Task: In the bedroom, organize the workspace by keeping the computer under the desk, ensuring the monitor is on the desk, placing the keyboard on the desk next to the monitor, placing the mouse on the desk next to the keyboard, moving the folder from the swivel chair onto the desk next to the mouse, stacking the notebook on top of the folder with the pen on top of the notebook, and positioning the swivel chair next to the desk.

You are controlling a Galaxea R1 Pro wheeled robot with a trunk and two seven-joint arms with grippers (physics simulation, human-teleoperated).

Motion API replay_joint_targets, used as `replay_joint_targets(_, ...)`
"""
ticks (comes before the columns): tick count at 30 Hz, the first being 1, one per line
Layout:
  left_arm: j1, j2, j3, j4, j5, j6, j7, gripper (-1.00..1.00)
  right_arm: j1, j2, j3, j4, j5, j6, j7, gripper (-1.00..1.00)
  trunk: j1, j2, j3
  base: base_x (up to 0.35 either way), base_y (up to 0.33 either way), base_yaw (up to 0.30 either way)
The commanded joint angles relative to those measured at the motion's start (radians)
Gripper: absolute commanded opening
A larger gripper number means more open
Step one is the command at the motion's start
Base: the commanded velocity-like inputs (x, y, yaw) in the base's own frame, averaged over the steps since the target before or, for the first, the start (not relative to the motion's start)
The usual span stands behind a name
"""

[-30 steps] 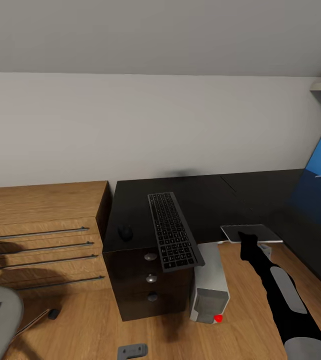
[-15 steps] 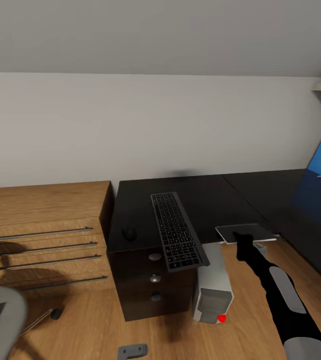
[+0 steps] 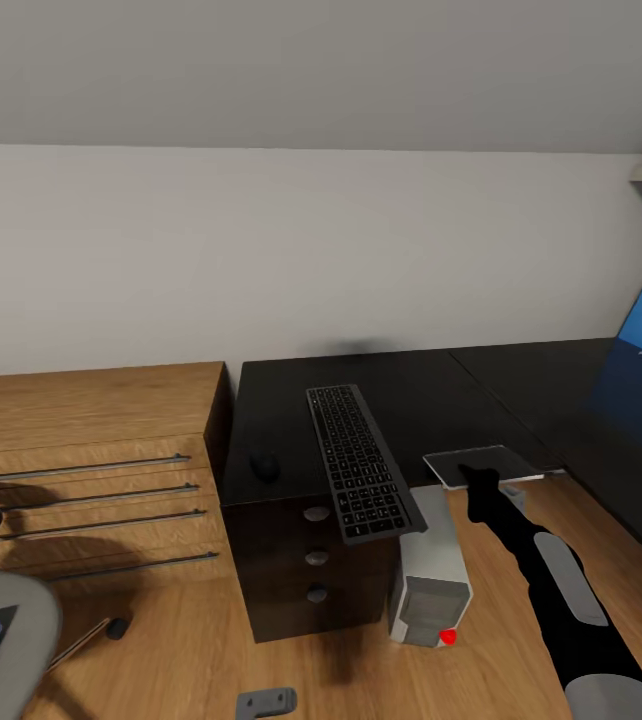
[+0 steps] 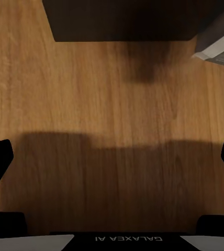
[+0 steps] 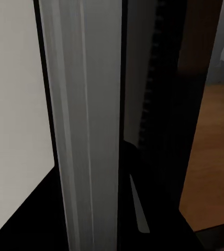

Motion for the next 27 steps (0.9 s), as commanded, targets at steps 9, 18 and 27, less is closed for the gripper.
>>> replay_joint_targets(9,0.000,0.000,-0.001,-0.002,0.009,0.002,0.008,1.00,0.000,0.000,0.001,-0.002,-0.011,0.004,-0.006,-1.00,0.000,0.000,-0.001,0.104,0.000,0.000)
replay_joint_targets(18,0.000,0.000,-0.001,-0.002,0.009,0.002,0.008,1.00,0.000,0.000,0.029,-0.002,-0.012,0.003,-0.005,-1.00,0.000,0.000,-0.001,0.095,0.062,0.000)
replay_joint_targets(27,0.000,0.000,-0.001,-0.002,0.009,0.002,0.008,1.00,0.000,0.000,0.033,-0.002,-0.012,0.003,-0.006,-1.00,0.000,0.000,-0.001,0.039,0.028,0.000)
